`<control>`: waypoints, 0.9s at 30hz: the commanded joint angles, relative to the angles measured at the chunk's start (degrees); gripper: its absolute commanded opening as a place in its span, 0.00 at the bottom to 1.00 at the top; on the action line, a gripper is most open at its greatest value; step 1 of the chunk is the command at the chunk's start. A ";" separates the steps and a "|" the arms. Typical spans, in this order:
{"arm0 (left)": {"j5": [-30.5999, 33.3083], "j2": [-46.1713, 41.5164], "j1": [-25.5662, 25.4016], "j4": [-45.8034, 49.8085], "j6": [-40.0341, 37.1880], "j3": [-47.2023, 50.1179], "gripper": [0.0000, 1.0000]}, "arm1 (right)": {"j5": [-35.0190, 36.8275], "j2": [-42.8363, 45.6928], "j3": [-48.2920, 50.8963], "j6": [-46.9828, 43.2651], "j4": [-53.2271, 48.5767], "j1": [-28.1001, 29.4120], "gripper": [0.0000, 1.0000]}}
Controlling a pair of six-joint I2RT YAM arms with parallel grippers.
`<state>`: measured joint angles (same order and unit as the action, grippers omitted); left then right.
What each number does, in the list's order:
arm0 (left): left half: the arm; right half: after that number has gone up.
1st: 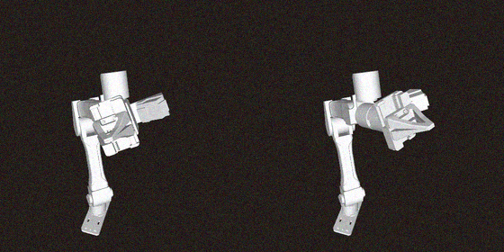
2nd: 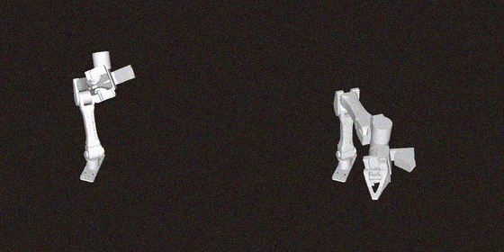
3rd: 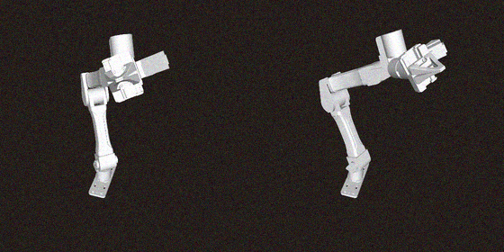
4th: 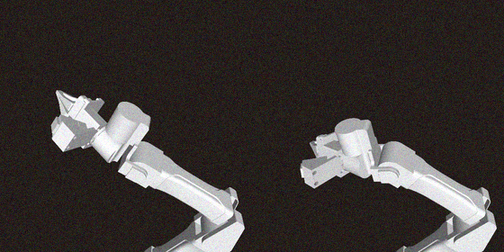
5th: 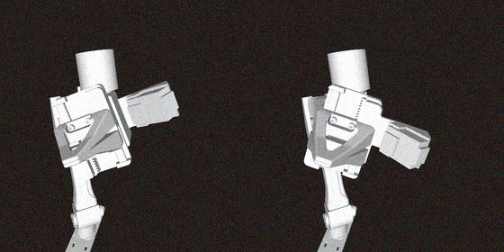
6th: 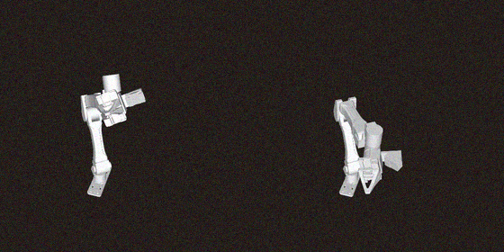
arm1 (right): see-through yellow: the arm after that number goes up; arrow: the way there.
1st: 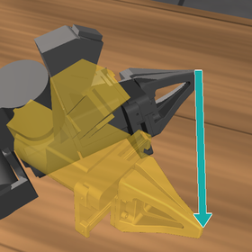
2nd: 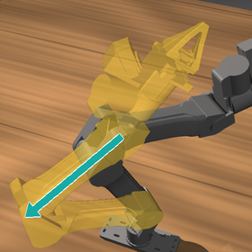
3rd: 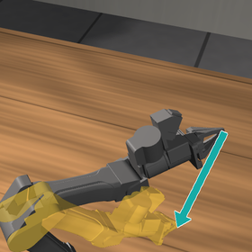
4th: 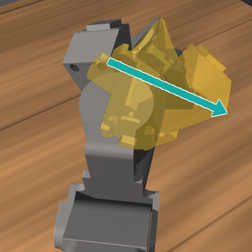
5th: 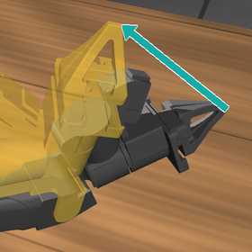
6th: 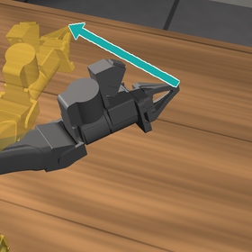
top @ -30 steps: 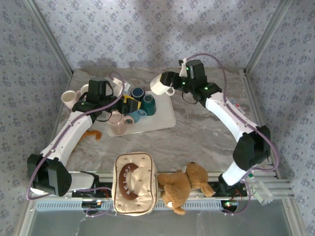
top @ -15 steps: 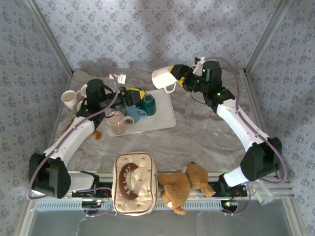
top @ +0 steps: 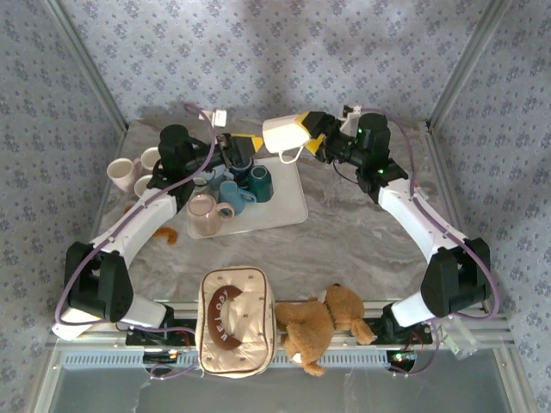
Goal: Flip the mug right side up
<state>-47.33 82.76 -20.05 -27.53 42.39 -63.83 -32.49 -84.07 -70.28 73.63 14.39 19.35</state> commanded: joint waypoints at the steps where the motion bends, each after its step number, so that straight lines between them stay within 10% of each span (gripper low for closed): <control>1: -1.98 1.58 -0.36 -2.80 0.44 -3.04 0.61 | -1.70 2.33 -0.14 3.80 9.07 -0.29 0.59; 27: -8.19 8.63 -1.39 -2.71 3.25 -13.32 0.51 | -6.57 -3.99 0.23 17.20 24.26 1.19 0.58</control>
<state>-53.56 90.56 -21.12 -27.18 45.06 -73.63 -37.10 -88.16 -68.27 87.81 30.50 20.05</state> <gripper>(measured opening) 0.514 0.688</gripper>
